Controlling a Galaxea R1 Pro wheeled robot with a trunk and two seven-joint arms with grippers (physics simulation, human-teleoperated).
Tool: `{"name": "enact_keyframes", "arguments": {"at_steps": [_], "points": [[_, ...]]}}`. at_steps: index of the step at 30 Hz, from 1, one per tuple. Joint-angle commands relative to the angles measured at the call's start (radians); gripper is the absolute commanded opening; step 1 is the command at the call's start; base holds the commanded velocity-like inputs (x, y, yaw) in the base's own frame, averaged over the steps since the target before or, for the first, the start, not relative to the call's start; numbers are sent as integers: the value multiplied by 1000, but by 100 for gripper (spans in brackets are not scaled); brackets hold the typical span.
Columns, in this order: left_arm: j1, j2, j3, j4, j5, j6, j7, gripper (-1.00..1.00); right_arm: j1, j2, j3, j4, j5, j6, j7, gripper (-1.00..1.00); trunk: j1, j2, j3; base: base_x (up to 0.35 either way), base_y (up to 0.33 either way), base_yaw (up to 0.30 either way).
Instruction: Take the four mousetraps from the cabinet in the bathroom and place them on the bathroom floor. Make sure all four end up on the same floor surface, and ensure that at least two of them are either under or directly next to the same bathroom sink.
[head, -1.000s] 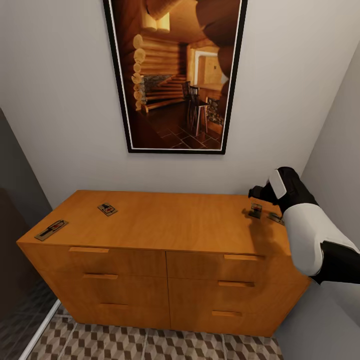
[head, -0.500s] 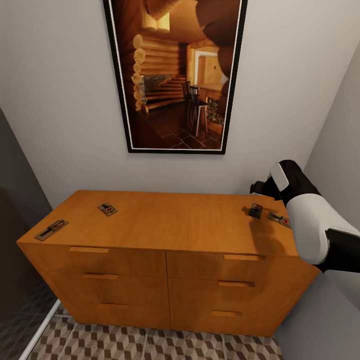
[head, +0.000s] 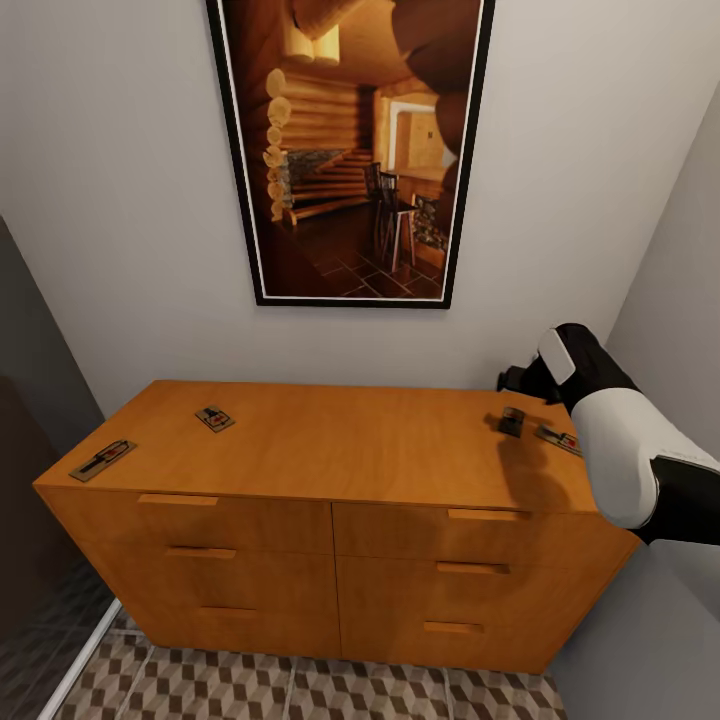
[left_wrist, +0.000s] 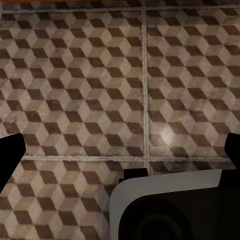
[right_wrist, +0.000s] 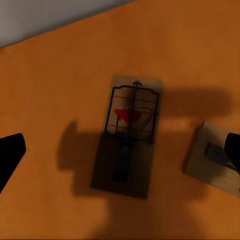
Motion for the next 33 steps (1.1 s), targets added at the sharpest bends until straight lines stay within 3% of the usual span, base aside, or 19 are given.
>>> {"name": "enact_keyframes", "arguments": {"at_steps": [1,10,33], "points": [[-1,0,9,2,-8,-4,-3,100,-1,0,-2,0,-11,2,0,100,0,-1,-1,0,0,0],[-1,0,9,2,-8,-4,-3,100,-1,1,-2,11,-11,2,81,100,0,-1,-1,0,0,0],[-1,0,9,5,-8,-4,-3,100,0,-4,0,13,-6,-4,94,100,0,-1,-1,0,0,0]]}}
